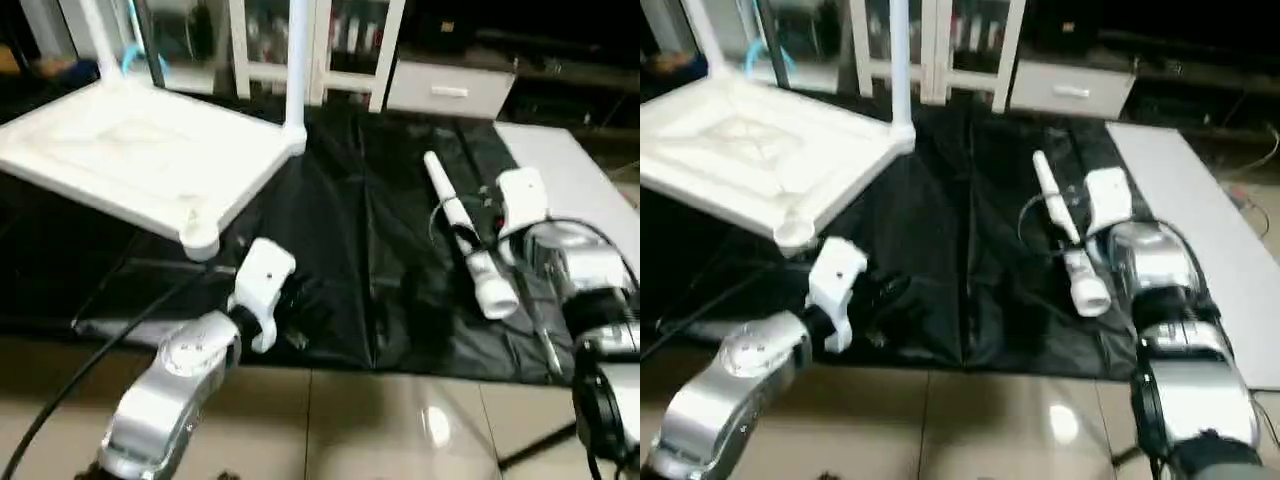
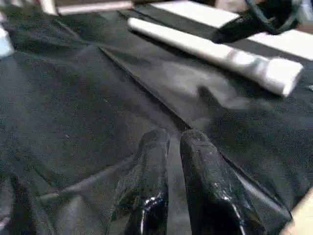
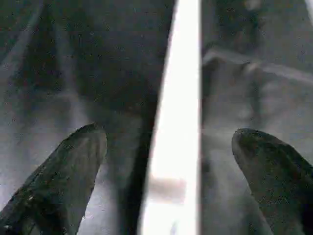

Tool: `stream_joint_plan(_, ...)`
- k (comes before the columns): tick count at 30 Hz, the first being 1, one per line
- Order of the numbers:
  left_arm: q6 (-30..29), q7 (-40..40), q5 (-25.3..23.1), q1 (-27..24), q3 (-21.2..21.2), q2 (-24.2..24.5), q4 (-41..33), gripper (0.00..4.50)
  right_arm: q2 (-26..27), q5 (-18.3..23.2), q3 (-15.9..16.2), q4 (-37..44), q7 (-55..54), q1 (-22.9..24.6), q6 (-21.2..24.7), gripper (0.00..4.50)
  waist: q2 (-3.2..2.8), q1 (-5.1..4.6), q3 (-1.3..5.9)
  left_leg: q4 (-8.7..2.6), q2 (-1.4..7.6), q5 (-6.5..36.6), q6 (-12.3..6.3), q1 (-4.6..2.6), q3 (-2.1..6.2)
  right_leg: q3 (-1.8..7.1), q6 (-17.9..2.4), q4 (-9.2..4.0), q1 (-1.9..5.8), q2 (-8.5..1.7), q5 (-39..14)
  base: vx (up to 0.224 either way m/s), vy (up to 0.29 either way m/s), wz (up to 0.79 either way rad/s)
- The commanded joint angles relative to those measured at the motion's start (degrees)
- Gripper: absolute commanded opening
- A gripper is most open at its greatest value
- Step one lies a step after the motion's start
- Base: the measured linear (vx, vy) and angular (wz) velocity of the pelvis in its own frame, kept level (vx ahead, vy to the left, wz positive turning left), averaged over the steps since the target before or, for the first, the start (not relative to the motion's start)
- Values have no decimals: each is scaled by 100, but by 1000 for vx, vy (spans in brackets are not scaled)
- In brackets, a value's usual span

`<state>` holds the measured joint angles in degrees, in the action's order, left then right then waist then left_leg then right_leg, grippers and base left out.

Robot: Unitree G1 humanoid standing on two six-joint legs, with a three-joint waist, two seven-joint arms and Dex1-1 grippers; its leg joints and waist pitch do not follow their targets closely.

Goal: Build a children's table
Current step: Pick table leg

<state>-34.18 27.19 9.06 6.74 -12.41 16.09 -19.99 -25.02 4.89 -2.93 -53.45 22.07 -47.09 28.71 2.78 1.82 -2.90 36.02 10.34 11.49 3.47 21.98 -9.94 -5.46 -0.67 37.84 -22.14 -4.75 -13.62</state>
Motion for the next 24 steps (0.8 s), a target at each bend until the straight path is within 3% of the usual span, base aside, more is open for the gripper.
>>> stream_joint_plan(1,-126,274,144,13,-182,151,-283,69,5,19,43,-437,232,-173,133,448,14,15,412,-362,290,-31,-433,-35,71,366,-1547,-370,295,-357,687,0,0,0)
stream_joint_plan(4,-190,570,320,73,-216,309,-426,69,18,-158,118,-972,327,-310,177,448,21,35,382,-365,291,5,-547,-35,42,360,-1741,-383,289,-367,598,0,0,0)
stream_joint_plan(6,-184,642,318,155,-214,341,-423,69,50,-59,-55,-1147,266,-342,264,448,-3,39,353,-383,319,276,-443,-65,35,364,-1706,-424,271,-377,239,0,0,0)
stream_joint_plan(7,-203,647,319,223,-177,350,-409,69,59,-61,-85,-1231,208,-353,327,432,-60,34,341,-401,320,464,-280,-69,44,369,-1640,-440,278,-374,24,0,0,0)
stream_joint_plan(8,-211,650,324,250,-161,359,-409,69,62,-56,-104,-1294,187,-375,336,421,-36,31,345,-403,324,504,-235,-68,42,371,-1607,-448,282,-378,-3,0,0,0)
stream_joint_plan(9,-259,682,390,312,-125,366,-443,69,62,-7,-170,-1371,141,-411,402,421,-63,35,346,-410,324,567,-155,-82,51,368,-1587,-443,283,-384,-80,0,0,0)
stream_joint_plan(11,-296,706,434,341,-108,377,-473,69,57,19,-193,-1416,134,-440,425,411,-45,23,331,-425,319,774,-45,-83,49,366,-1554,-469,281,-378,-269,0,0,0)
stream_joint_plan(12,-313,716,455,373,-102,379,-511,69,47,75,-240,-1412,131,-474,510,402,-77,27,330,-429,323,819,-10,-86,59,366,-1540,-470,285,-387,-303,0,0,0)
stream_joint_plan(13,-326,714,462,401,-102,381,-539,69,34,117,-278,-1407,126,-501,558,388,-67,14,330,-429,321,878,25,-85,56,367,-1505,-480,281,-380,-335,0,0,0)
stream_joint_plan(19,-418,717,548,529,-53,392,-559,69,-35,199,-425,-1575,71,-649,494,338,-100,20,347,-418,310,773,27,-72,57,368,-1539,-463,286,-381,-156,0,0,0)
stream_joint_plan(21,-493,595,596,595,69,256,-465,69,-85,233,-547,-1566,34,-672,447,325,-58,17,352,-413,312,696,-11,-58,52,365,-1568,-455,301,-385,-79,0,0,0)
stream_joint_plan(24,-592,474,744,644,204,101,-402,69,-125,303,-647,-1509,31,-681,477,290,-62,35,362,-397,307,560,-66,-61,43,366,-1602,-440,306,-382,72,0,0,0)
